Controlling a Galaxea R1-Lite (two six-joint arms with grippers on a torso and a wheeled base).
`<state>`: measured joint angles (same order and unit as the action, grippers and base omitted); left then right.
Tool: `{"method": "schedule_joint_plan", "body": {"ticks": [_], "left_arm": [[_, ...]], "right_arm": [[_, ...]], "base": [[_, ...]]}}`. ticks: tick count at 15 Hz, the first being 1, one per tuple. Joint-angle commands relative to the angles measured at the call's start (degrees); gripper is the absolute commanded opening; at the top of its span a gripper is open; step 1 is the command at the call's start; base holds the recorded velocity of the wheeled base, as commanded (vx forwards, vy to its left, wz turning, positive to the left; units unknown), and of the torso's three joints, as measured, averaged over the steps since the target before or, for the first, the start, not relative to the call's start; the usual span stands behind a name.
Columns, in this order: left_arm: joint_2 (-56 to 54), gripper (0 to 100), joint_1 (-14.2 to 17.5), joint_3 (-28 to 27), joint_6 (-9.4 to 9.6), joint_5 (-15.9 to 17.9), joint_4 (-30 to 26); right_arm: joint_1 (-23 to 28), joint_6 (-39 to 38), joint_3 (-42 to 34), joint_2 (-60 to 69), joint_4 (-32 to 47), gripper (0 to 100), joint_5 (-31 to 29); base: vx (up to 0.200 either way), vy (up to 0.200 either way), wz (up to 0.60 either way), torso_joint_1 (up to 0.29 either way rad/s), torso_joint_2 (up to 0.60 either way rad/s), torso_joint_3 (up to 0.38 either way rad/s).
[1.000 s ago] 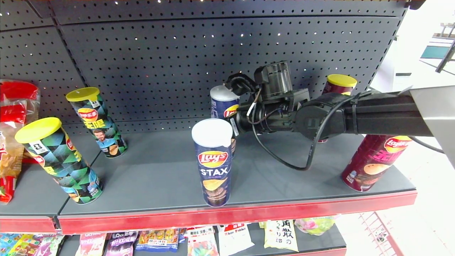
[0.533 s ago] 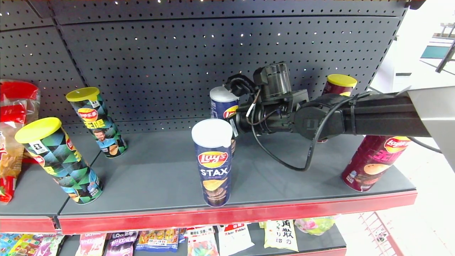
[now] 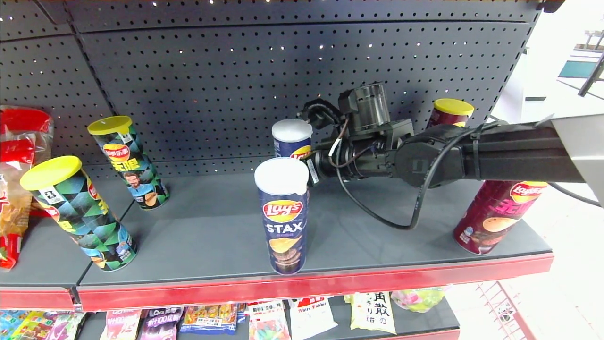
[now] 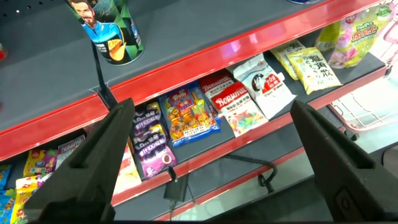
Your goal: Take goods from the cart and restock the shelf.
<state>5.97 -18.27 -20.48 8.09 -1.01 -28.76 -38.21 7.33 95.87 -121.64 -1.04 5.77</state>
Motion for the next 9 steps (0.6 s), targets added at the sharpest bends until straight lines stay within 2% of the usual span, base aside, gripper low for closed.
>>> {"method": "schedule_joint_plan", "body": {"ticks": [1, 7, 9], "left_arm": [[0.1, 100, 0.0, 0.1, -0.01, 0.0, 0.0], [0.4, 100, -0.1, 0.7, -0.01, 0.0, 0.1], [0.8, 100, -0.1, 1.1, -0.01, 0.0, 0.3]], "right_arm": [[0.8, 0.1, -2.2, 2.5, 0.0, 100, -0.8], [3.0, -0.2, -11.5, 9.9, -0.1, 100, -1.6], [4.9, -0.3, -18.7, 14.0, -0.1, 100, -4.1]], "base": [[0.0, 0.0, 0.0, 0.0, 0.0, 0.0], [0.0, 0.0, 0.0, 0.0, 0.0, 0.0], [0.0, 0.0, 0.0, 0.0, 0.0, 0.0]]}}
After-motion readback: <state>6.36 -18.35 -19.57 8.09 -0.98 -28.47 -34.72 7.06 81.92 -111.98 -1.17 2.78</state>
